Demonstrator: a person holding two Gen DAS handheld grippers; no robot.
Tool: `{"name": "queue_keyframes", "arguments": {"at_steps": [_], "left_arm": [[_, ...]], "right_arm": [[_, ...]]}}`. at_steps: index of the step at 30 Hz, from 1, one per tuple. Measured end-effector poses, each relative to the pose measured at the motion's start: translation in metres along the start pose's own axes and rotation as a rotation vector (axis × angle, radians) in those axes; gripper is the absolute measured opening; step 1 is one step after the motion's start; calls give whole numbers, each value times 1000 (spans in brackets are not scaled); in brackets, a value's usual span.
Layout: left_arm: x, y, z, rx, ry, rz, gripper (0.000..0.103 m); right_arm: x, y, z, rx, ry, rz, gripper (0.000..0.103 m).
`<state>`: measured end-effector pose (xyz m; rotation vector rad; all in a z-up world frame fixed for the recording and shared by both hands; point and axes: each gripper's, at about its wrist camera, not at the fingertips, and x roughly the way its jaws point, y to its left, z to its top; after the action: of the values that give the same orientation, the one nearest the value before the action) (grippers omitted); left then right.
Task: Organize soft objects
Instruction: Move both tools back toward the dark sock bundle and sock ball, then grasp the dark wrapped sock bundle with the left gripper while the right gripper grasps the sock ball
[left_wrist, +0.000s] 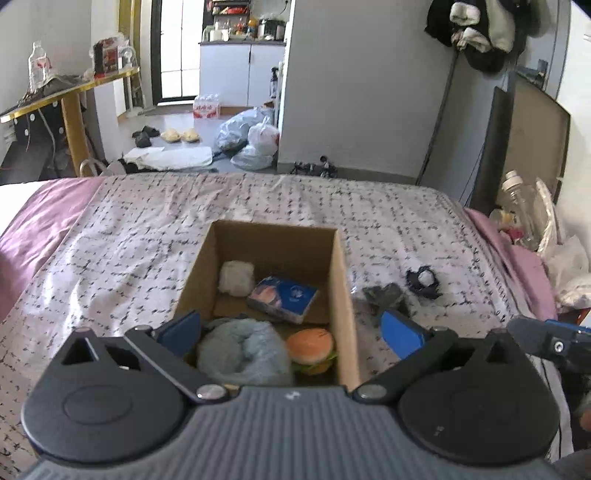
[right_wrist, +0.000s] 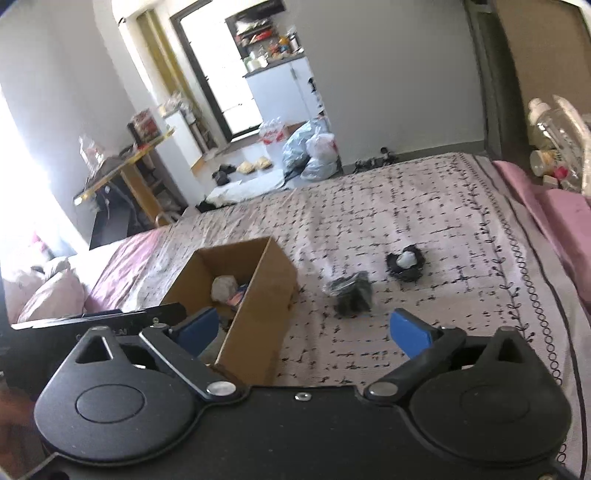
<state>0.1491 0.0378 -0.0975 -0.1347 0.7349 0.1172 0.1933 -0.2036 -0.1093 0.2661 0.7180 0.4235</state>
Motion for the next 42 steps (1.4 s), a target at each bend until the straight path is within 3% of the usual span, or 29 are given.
{"name": "queue_keyframes", "arguments": {"at_steps": [8,27,36,42], "left_arm": [[4,-36,-5,46,5,7,103],[49,-102,4,141,40,53,103],[78,-121,7,179,72,34,102],[95,-130,5,185,94,21,96]], "right_arm": [[-5,-27,-15,122,-62,-30,103],[17,-87,-7,143,8,-11,103],[42,-107,2,145,35,-27,103],[58,-124,8,171,48,-38,94]]}}
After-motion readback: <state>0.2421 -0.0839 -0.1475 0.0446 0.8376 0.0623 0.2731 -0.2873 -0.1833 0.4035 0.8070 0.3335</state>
